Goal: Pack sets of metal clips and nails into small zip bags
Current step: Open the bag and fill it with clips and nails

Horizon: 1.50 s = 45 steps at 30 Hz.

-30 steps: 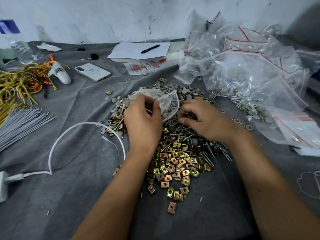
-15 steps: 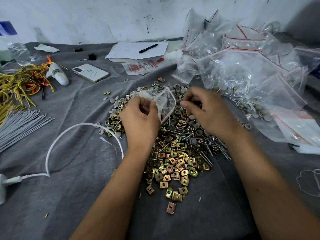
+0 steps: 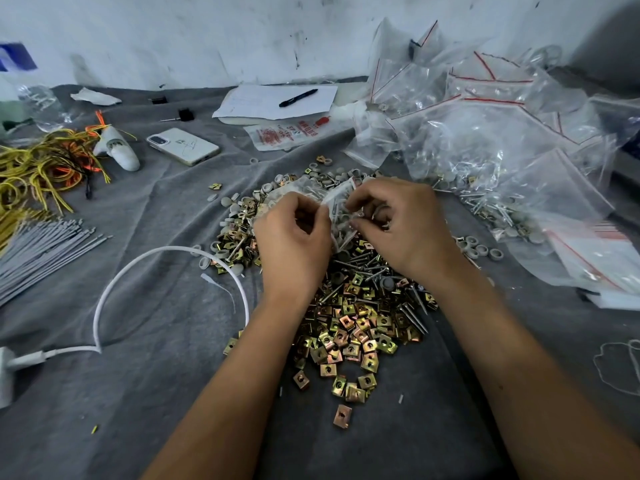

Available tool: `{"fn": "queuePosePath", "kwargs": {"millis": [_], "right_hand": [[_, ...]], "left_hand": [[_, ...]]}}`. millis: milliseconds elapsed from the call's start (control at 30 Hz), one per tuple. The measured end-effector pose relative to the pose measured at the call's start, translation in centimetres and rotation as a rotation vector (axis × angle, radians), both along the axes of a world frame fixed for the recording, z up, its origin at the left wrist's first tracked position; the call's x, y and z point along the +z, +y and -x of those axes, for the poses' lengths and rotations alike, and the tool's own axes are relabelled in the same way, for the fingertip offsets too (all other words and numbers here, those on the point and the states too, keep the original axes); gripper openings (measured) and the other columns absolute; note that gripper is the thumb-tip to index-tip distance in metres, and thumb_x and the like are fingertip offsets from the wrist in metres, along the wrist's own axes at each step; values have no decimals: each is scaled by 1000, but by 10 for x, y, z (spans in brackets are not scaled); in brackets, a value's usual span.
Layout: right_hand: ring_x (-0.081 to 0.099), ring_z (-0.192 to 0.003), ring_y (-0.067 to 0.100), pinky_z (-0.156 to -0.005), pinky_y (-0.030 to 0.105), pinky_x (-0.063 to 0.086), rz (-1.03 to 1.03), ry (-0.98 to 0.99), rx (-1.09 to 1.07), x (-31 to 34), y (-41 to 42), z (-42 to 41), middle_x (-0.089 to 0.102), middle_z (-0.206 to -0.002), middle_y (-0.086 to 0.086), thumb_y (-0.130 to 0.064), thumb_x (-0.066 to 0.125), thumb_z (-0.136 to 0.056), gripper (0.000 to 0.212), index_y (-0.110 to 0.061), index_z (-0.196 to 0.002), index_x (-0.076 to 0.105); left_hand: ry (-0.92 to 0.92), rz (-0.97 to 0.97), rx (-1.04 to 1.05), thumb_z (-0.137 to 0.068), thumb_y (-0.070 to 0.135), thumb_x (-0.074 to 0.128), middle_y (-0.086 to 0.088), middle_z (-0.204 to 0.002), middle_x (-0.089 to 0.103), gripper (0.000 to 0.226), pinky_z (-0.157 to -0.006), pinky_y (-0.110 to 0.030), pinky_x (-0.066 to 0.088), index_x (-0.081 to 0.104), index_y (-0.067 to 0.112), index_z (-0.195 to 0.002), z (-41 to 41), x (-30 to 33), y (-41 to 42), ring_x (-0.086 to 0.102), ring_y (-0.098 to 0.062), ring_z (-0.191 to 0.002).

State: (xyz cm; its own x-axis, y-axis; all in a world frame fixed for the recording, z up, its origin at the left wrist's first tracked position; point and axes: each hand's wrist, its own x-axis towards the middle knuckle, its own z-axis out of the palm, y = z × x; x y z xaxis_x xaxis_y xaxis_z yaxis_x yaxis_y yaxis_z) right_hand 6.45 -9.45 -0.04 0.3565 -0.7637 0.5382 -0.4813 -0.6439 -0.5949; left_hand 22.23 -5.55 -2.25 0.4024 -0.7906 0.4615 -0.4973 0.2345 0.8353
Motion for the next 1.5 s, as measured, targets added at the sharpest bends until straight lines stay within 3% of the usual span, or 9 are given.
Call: {"fn": "queuePosePath", "kwargs": {"millis": [300, 433, 633, 833, 967, 1067, 1200, 1267, 1500], "right_hand": [[73, -88, 7, -77, 27, 62, -16, -200, 18, 2, 2, 3, 75, -94, -3, -4, 79, -85, 16, -9, -100, 74], [69, -77, 6, -66, 19, 57, 33, -142, -27, 4, 2, 9, 71, -83, -10, -15, 79, -88, 8, -12, -94, 74], [54, -87, -1, -72, 19, 39, -181, 366, 150, 3, -5, 20, 62, -84, -18, -49, 81, -79, 19, -31, -81, 75], [43, -95, -3, -77, 6, 29, -261, 536, 225, 1, -4, 12, 54, -94, -15, -42, 80, -85, 16, -26, -87, 74], [59, -92, 4, -80, 23, 46, -266, 333, 215, 3, 0, 12, 64, -94, -10, -30, 75, -92, 11, -19, -91, 72], [66, -84, 5, -75, 19, 51, -239, 143, 188, 4, 0, 12, 70, -88, -10, -22, 71, -96, 5, -17, -94, 69], [68, -79, 3, -71, 15, 53, -175, 67, 129, 1, -2, 14, 72, -84, -11, -21, 76, -92, 2, -19, -93, 75], [69, -81, 5, -72, 21, 57, -128, -3, 85, 2, -1, 14, 73, -87, -13, -20, 77, -91, 5, -18, -95, 77], [69, -77, 10, -69, 30, 61, -57, -163, -5, 2, 4, 1, 71, -84, -5, -15, 85, -82, 18, -13, -93, 71]], "left_hand": [[74, -16, 24, -95, 15, 69, -4, -68, 70, 19, -61, -50, 59, 64, 25, -79, -2, 1, 0, 71, -28, -62], [115, 3, 74, -96, 17, 68, -2, -67, 69, 18, -57, -49, 60, 64, 24, -80, -2, 3, 1, 71, -24, -58], [203, 118, 231, -95, 20, 66, 5, -68, 64, 16, -61, -45, 57, 62, 21, -79, -5, 11, 5, 69, -26, -62], [211, 57, 199, -95, 18, 66, -6, -70, 69, 15, -63, -49, 58, 64, 17, -80, -5, 8, 3, 70, -29, -64], [161, 25, 192, -94, 21, 67, -2, -69, 69, 16, -64, -48, 58, 63, 21, -78, -5, 7, 2, 71, -25, -64], [126, 29, 172, -94, 19, 68, 1, -68, 68, 19, -62, -44, 58, 62, 24, -77, -5, 6, 1, 70, -22, -62], [68, 64, 172, -94, 14, 71, 12, -64, 62, 32, -53, -13, 46, 56, 33, -73, -1, 6, 1, 63, -6, -58], [53, 71, 177, -93, 12, 72, 15, -64, 60, 30, -55, -8, 42, 58, 31, -73, -1, 6, 2, 60, 1, -60], [-66, 101, 71, -93, 12, 71, 6, -68, 65, 14, -58, -32, 54, 66, 17, -80, 0, 2, 2, 63, -10, -60]]}}
